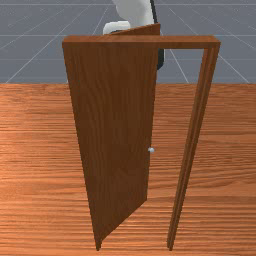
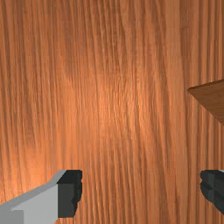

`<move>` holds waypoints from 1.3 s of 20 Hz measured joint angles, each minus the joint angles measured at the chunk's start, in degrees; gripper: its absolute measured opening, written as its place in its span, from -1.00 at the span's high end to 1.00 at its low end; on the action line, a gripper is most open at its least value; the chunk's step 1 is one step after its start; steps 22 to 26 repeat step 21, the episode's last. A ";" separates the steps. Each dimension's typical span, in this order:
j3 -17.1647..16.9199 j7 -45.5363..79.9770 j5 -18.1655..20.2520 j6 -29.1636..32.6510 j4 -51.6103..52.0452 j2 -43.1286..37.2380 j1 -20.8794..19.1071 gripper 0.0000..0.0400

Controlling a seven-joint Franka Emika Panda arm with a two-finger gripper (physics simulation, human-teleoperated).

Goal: Close the door

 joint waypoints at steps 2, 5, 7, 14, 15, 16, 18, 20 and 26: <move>0.00 0.00 0.00 0.00 0.00 0.00 0.00 0.26; 0.00 0.00 0.00 0.00 0.00 0.00 0.00 0.83; -0.04 0.17 -0.01 0.20 -0.55 -0.34 0.03 0.94; 0.03 0.03 0.07 -0.20 1.71 1.08 -0.02 1.00; 0.07 -0.01 0.16 -1.18 4.39 2.74 -0.05 1.00; 0.17 -0.07 0.34 -3.18 10.36 6.33 -0.13 1.00; 0.35 -0.21 0.65 -9.22 25.45 15.17 -0.34 1.00; 0.45 -0.33 0.93 -18.18 45.56 26.62 -0.72 1.00; 0.44 -0.35 0.92 -19.25 47.04 27.74 -0.77 1.00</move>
